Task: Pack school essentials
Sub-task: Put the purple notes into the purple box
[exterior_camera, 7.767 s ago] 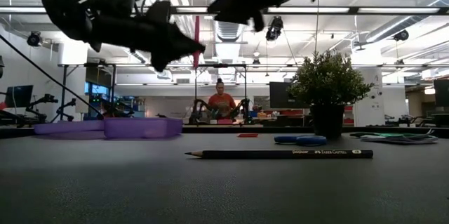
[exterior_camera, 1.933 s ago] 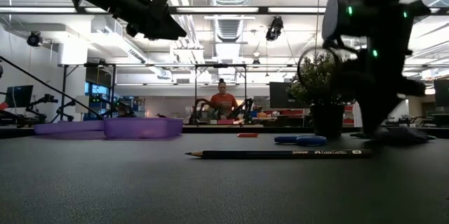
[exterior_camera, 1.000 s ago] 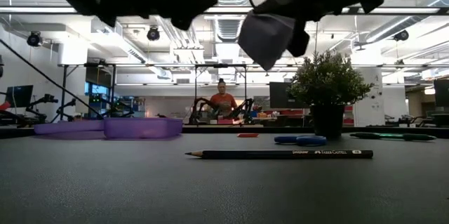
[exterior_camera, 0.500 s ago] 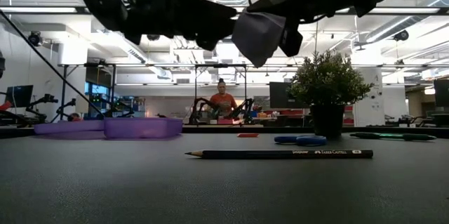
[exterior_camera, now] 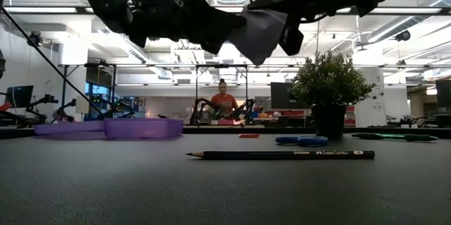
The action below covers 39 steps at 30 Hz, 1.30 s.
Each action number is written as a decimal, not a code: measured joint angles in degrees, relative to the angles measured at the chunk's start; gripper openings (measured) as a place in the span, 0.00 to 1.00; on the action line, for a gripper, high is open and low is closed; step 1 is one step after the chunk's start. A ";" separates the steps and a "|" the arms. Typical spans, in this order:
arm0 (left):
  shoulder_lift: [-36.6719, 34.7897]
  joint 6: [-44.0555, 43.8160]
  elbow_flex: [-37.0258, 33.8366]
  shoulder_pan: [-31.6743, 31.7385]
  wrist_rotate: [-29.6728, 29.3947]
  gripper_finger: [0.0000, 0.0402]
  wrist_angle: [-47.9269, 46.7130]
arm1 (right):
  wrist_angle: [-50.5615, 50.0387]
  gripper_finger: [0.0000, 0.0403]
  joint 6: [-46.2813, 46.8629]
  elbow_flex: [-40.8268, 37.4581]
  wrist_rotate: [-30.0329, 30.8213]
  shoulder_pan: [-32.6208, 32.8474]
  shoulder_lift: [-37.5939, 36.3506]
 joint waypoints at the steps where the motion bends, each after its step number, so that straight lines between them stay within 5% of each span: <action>1: 0.00 0.00 0.00 0.00 0.10 0.13 -0.09 | -0.04 0.03 -0.01 0.00 0.09 -0.02 0.00; 4: 0.00 -0.08 0.00 -0.02 0.39 0.02 -0.11 | -0.04 0.03 0.00 0.00 0.30 -0.02 -0.02; 19: -0.35 -1.44 0.00 0.32 -0.37 0.00 -1.15 | -1.21 0.39 -0.03 0.00 3.65 -1.97 -1.31; 23: -2.74 0.17 0.02 1.21 -3.80 0.00 -7.69 | -4.11 0.43 -0.05 0.01 3.95 -3.07 -3.54; 28: -8.16 6.11 0.00 2.55 -21.90 0.00 -24.89 | -5.29 0.44 -2.45 0.02 5.62 -3.56 -6.44; 35: -13.69 18.67 -0.11 3.04 -57.07 0.00 -41.02 | -5.29 0.44 -7.49 0.02 8.30 -3.54 -7.87; 39: -13.27 23.08 -0.22 5.51 -68.19 0.00 -45.19 | -5.47 0.44 -8.48 0.02 9.29 -3.50 -7.59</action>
